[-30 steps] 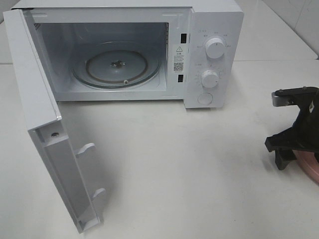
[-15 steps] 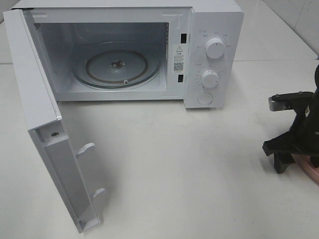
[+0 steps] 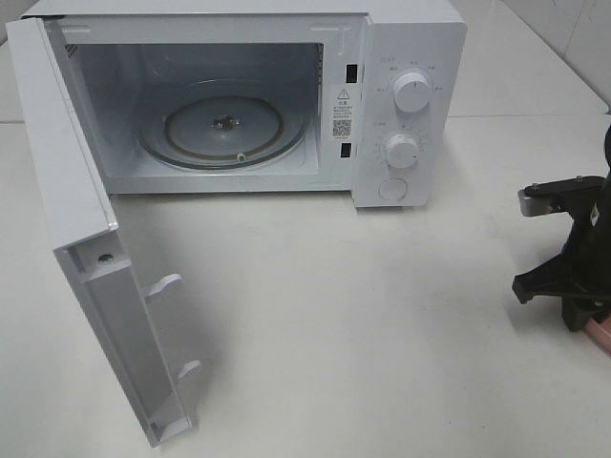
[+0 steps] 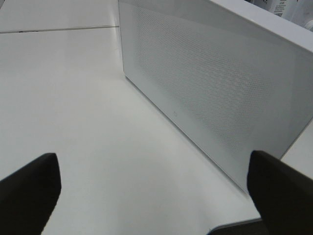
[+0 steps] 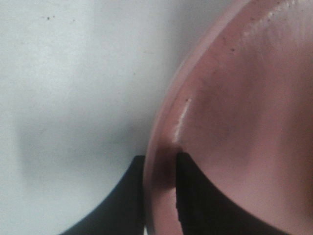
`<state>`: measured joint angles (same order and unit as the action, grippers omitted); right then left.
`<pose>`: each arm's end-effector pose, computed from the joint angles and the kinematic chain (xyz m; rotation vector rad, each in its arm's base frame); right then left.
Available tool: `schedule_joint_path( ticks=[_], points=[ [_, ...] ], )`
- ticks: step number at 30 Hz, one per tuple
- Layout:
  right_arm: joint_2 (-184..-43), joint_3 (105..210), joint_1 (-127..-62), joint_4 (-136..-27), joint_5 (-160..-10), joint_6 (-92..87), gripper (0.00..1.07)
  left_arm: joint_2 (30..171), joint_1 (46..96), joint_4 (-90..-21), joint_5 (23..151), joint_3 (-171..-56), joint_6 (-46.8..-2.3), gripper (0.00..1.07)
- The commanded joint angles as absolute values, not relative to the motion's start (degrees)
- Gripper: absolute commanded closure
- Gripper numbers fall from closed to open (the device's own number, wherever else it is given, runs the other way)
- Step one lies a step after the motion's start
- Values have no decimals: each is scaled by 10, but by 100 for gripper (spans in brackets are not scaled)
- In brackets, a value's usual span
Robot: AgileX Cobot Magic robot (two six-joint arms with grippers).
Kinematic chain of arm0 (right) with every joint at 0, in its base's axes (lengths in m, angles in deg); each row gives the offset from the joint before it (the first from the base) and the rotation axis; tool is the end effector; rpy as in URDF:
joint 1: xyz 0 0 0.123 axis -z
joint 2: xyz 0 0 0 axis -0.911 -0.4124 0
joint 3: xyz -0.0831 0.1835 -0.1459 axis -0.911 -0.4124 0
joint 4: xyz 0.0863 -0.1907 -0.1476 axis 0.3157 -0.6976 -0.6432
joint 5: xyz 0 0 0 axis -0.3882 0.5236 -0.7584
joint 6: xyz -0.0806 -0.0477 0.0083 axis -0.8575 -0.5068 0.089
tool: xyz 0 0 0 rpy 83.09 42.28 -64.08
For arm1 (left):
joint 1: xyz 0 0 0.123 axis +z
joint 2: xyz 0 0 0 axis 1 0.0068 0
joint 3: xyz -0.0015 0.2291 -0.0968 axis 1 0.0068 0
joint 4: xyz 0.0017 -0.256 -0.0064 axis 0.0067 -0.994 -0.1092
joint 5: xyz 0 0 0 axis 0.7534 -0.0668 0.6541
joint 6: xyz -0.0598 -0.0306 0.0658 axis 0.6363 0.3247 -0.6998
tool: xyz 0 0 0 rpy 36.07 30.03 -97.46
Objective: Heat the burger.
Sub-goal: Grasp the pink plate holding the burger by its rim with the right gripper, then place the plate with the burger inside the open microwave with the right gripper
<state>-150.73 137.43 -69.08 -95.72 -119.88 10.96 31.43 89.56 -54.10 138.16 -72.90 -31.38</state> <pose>0.2841 0.0054 0.0642 -0.1555 3.0259 -0.1858 0.0326 -0.0186 0.2836 0.2053 2.0139 -0.1536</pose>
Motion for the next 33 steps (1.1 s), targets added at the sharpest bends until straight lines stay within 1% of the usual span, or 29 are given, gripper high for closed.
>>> schedule_joint_path(
  ticks=[1, 10, 14, 16, 20, 25, 33],
  points=[
    [-1511, 1373, -690, -948, -1194, 105, 107, 306, 892, -542, 1375, -727, -309, 11],
    [-1507, 1373, -691, -948, -1198, 115, 107, 306, 892, -542, 1375, -727, -309, 11],
    [-1492, 1373, -712, -950, -1206, 123, 107, 306, 892, -542, 1375, -727, -309, 11],
    [-1482, 1373, -722, -962, -1214, 134, 107, 306, 892, -542, 1375, -727, -309, 11],
    [-1469, 1372, -745, -1024, -1239, 206, 107, 306, 892, -542, 1375, -727, -309, 11],
    [-1469, 1370, -769, -1074, -1268, 259, 107, 306, 892, -542, 1375, -727, -309, 11],
    [-1469, 1370, -808, -1130, -1311, 310, 107, 306, 892, -542, 1375, -727, -309, 11]
  ],
)
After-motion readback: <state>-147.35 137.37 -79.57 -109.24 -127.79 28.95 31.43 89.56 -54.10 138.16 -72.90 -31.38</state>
